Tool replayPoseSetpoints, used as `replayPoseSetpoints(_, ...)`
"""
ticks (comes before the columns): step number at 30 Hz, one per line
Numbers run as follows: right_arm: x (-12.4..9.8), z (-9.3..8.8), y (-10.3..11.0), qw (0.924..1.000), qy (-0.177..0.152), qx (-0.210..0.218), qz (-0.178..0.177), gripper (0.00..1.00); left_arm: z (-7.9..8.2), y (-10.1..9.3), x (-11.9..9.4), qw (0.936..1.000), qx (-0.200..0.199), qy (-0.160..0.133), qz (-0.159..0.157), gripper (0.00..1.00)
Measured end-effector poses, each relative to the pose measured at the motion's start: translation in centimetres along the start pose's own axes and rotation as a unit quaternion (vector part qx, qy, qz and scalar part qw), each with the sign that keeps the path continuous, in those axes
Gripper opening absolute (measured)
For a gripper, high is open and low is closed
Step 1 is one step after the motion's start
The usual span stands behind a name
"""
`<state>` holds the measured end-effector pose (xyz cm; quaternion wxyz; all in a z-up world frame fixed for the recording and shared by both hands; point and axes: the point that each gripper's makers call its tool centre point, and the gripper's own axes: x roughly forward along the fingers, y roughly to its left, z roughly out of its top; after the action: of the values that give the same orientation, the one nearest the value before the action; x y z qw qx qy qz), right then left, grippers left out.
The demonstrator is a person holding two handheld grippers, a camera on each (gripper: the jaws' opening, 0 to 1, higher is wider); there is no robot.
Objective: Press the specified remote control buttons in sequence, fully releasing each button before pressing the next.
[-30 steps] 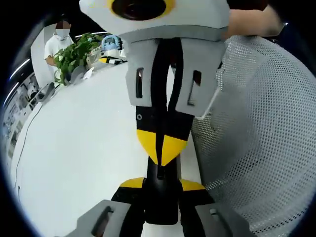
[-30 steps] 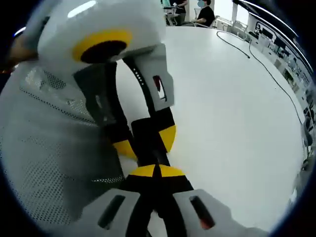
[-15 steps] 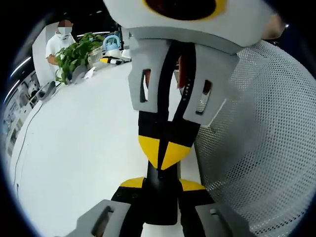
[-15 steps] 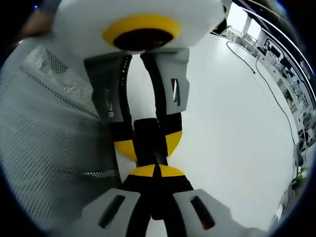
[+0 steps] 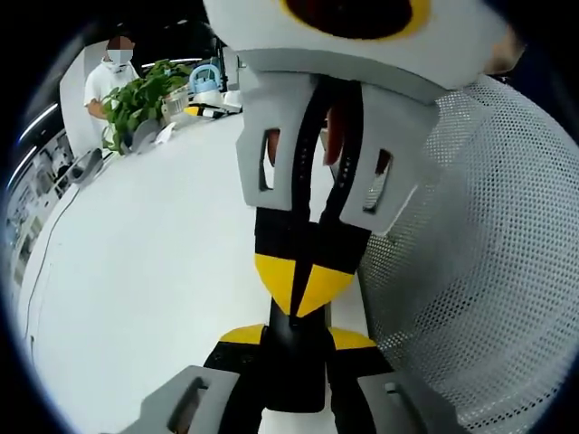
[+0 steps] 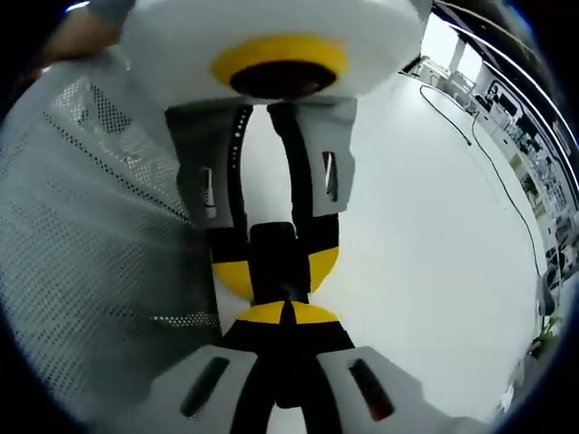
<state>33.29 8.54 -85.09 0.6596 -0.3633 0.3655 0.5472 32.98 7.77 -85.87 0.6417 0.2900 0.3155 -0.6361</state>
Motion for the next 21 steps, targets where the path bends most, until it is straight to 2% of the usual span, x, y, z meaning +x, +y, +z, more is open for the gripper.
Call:
replayPoseSetpoints(4, 0.07, 0.04, 0.01, 0.9998, 0.009, -0.015, -0.008, 0.0, 0.0, -0.01, 0.0, 1.0, -0.001, 0.0, -0.001, 0.25)
replayPoseSetpoints(9, -0.09, 0.0, -0.15, 0.9996, -0.013, 0.025, 0.001, 0.0, 0.01, -0.04, 0.0, 1.0, 0.001, 0.001, -0.001, 0.25)
replayPoseSetpoints(12, -0.26, -0.07, -0.1, 0.9991, -0.024, 0.035, 0.007, 0.0, 0.0, -0.03, 0.01, 1.0, 0.001, 0.001, 0.0, 0.25)
replayPoseSetpoints(16, -0.06, 0.3, 0.37, 0.9998, -0.017, 0.012, 0.005, 0.0, 0.0, -0.03, 0.01, 1.0, 0.0, 0.001, 0.0, 0.25)
replayPoseSetpoints(21, 0.1, 0.48, 0.22, 0.9995, -0.027, 0.013, 0.011, 0.0, 0.0, -0.04, 0.01, 1.0, 0.0, 0.001, -0.001, 0.25)
